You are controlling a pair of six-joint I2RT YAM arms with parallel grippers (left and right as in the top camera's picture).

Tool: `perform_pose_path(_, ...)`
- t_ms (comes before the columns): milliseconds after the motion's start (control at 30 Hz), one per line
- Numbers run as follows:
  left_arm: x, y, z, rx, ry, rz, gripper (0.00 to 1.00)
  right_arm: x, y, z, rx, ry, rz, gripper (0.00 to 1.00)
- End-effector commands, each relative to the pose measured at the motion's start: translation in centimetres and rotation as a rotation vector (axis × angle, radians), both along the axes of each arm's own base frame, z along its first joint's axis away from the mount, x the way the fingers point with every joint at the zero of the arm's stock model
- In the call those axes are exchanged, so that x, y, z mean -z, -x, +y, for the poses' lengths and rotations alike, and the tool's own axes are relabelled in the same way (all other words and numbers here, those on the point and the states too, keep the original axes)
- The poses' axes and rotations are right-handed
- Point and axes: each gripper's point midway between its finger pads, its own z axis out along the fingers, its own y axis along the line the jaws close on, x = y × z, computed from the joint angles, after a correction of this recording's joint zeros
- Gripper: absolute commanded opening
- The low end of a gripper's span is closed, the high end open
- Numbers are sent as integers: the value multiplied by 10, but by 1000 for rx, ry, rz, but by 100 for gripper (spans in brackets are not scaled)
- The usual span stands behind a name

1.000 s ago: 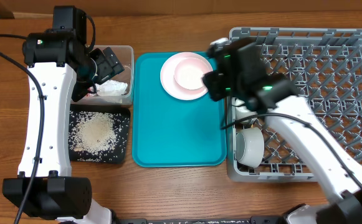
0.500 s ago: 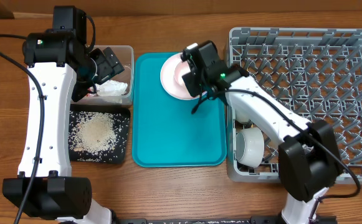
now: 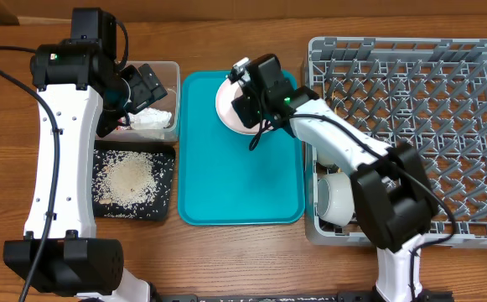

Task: Sort waste into correct bins and load items into the dishwasher
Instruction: 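Move the right gripper to the pink bowl and grip its rim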

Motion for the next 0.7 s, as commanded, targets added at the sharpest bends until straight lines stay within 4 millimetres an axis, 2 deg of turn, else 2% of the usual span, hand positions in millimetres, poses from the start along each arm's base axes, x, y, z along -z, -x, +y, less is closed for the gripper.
perform_pose_path(0, -7, -1, -3, 5, 1, -22, 100, 9, 1, 9, -31, -15, 16, 49)
perform_pose_path(133, -7, -1, -2, 5, 1, -22, 100, 17, 3, 8, -31, -3, 36, 45)
perform_pose_path(200, -7, -1, -2, 5, 1, -22, 100, 19, 6, 7, -31, 4, 48, 39)
perform_pose_path(333, -7, -1, -2, 5, 1, -22, 100, 24, 12, 3, -31, 21, 80, 18)
perform_pose_path(400, -7, -1, -2, 5, 1, -22, 100, 28, 17, 0, -30, 36, 105, 11)
perform_pose_path(567, -7, -1, -2, 5, 1, -22, 100, 34, 27, -6, -29, 64, 151, 6)
perform_pose_path(667, -7, -1, -3, 5, 1, -22, 100, 29, 28, -5, -30, 54, 150, 4)
